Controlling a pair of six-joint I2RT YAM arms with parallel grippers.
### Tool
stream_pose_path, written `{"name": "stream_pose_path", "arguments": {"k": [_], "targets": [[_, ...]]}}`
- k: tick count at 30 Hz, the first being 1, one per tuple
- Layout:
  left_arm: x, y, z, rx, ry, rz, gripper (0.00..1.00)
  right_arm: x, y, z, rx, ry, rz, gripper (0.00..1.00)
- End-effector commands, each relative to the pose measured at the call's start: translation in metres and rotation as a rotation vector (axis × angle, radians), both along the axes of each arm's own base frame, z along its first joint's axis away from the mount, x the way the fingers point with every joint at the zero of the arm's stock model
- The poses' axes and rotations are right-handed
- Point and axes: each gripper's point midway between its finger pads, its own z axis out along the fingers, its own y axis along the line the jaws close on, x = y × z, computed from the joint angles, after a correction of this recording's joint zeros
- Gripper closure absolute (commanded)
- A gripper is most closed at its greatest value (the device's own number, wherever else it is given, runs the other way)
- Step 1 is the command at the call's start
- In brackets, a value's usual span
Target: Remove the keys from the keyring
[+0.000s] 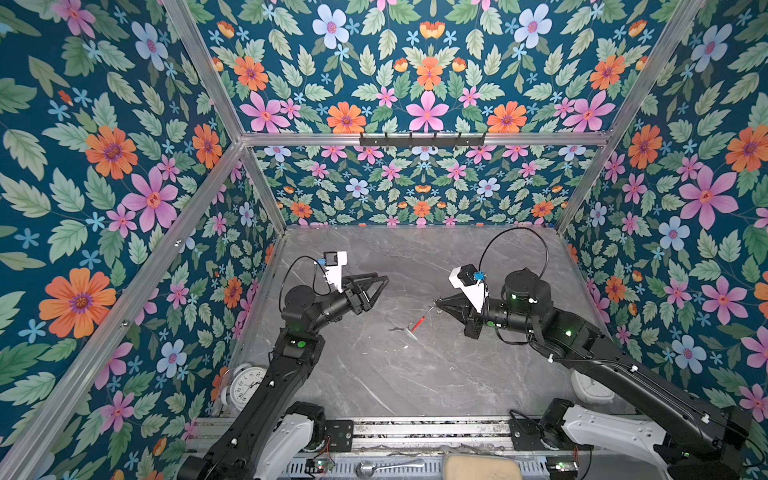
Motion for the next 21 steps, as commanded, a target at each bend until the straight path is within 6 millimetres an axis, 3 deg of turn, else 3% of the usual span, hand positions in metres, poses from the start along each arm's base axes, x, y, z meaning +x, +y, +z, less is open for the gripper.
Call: {"name": "stream_pose_path", "arguments": {"k": [1, 8, 15, 21], "targets": [[-0.037, -0.018, 0.04, -0.09, -0.192, -0.213, 0.29, -0.01, 0.007, 0.006, 0.031, 0.023, 0.088, 1.0], [-0.068, -0.065, 0.033, -0.046, -0.229, -0.428, 0.43, -0.019, 0.014, 0.008, 0.06, 0.081, 0.19, 1.0], [-0.075, -0.078, 0.027, -0.027, -0.226, -0.481, 0.61, -0.022, 0.02, 0.012, 0.094, 0.126, 0.248, 1.0], [-0.08, -0.085, 0.023, -0.012, -0.223, -0.515, 0.66, -0.022, 0.02, 0.014, 0.11, 0.137, 0.254, 1.0]]}}
